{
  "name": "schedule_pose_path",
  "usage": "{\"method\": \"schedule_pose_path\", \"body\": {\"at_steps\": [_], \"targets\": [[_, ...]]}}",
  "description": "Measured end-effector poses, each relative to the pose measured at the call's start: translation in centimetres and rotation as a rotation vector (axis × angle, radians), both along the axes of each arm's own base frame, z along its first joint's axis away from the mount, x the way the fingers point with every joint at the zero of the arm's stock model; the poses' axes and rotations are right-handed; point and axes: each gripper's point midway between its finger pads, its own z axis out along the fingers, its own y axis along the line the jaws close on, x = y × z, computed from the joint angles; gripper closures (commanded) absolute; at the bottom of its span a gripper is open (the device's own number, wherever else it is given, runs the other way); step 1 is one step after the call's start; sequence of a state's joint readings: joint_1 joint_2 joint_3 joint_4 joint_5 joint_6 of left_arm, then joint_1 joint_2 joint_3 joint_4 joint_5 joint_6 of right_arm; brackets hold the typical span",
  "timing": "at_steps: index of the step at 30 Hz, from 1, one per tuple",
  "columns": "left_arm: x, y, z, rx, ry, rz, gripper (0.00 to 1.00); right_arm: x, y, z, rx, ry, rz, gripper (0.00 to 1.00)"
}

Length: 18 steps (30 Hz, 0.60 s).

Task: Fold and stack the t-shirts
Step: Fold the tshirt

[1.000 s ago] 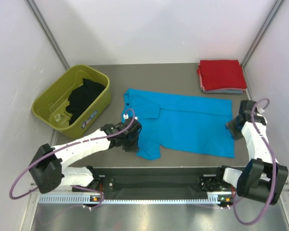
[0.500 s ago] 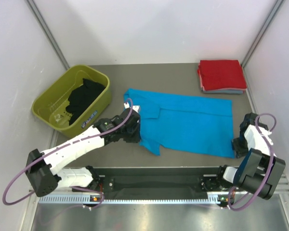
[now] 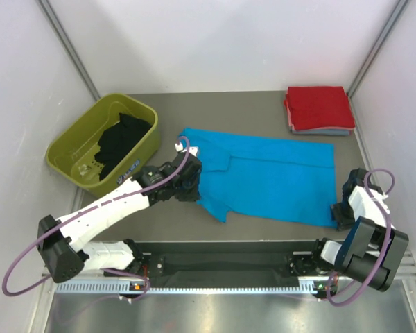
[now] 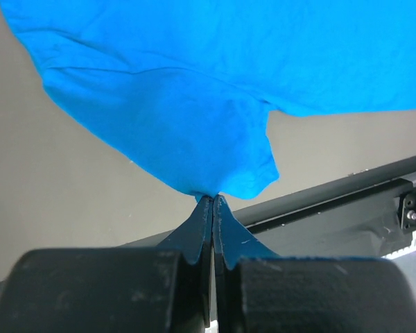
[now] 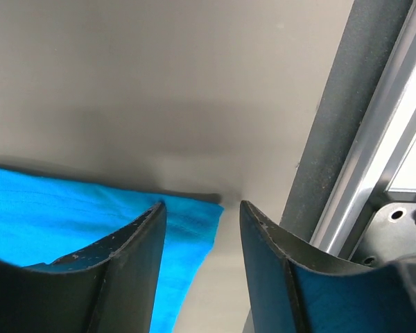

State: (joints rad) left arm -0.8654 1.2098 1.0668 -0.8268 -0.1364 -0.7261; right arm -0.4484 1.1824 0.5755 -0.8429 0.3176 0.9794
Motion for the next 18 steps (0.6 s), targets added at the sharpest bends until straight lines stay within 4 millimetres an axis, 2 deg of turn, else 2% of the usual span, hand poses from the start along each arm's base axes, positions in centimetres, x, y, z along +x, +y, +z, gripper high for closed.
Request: {"method": "schedule_pose_path", "body": {"at_steps": [3, 6, 8, 9, 15, 18], "targets": [[0.2, 0.3, 0.4, 0.01, -0.008, 0.015, 1.0, 0.1, 0.0, 0.0, -0.004, -0.011, 0.003, 0.6], [0.6, 0.3, 1.0, 0.01, -0.03, 0.026, 1.0, 0.5, 0.0, -0.1, -0.001, -0.03, 0.006, 0.79], [0.8, 0.4, 1.3, 0.011, -0.04, 0.032, 1.0, 0.8, -0.1, 0.0, -0.002, -0.038, 0.011, 0.96], [0.9, 0.4, 1.5, 0.01, -0.044, 0.033, 1.0, 0.8, -0.1, 0.0, -0.005, -0.038, 0.015, 1.0], [1.8, -0.1, 2.7, 0.008, -0.069, 0.037, 1.0, 0.6, -0.3, 0.0, -0.014, -0.019, 0.035, 1.0], [2.5, -0.1, 2.6, 0.022, -0.071, 0.04, 1.0, 1.0, -0.3, 0.0, -0.007, -0.026, 0.106, 1.0]]}}
